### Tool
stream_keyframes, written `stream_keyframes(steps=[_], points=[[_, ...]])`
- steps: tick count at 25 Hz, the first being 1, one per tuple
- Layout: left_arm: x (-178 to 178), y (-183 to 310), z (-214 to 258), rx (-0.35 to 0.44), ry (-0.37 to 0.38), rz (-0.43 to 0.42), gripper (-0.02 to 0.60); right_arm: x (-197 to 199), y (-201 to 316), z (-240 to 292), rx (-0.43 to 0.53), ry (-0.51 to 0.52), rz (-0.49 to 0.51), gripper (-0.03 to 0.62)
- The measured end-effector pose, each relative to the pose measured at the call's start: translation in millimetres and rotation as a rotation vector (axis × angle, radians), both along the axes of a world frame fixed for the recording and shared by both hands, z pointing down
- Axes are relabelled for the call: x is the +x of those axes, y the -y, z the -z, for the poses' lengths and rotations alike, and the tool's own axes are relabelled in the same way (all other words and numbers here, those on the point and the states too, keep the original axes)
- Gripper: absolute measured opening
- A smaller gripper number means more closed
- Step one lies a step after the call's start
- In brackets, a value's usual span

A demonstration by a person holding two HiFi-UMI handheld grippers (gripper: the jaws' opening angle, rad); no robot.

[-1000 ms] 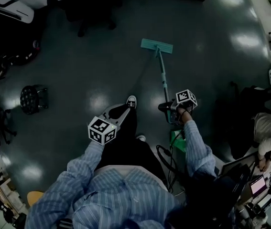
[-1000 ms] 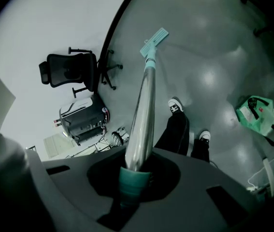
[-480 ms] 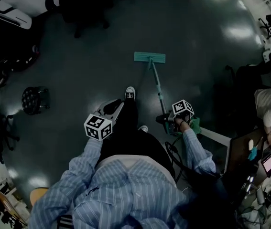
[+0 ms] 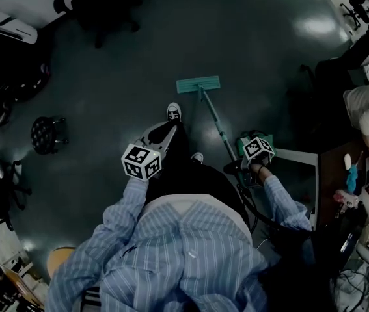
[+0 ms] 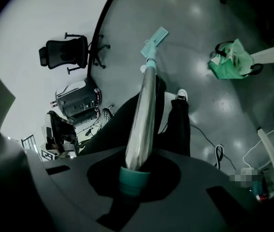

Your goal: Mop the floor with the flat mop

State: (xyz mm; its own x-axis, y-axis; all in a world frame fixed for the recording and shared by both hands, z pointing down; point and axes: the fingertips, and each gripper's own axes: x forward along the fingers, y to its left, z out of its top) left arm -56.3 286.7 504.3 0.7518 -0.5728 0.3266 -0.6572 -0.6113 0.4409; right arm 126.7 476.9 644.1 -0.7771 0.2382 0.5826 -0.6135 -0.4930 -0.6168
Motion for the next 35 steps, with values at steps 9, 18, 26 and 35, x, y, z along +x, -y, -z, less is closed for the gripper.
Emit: stream_keyframes(steps=[9,18,26,35], points=[[11,-46,4,0.018,0.041,-0.028,0.060,30,-77,23,-0.031,0.017,0.025,0.032],[3,-61,4,0.011,0.073,-0.038,0.060,35,-119,44,-0.054,0.040,0.032,0.032],[10,-62,6,0.025,0.063,-0.051,0.060,33,-125,46,-0.053,0.052,0.026,0.033],[1,-71,11,0.032,0.050,-0.029,0.060,28,-117,51,-0.055,0.079,-0.003,0.034]])
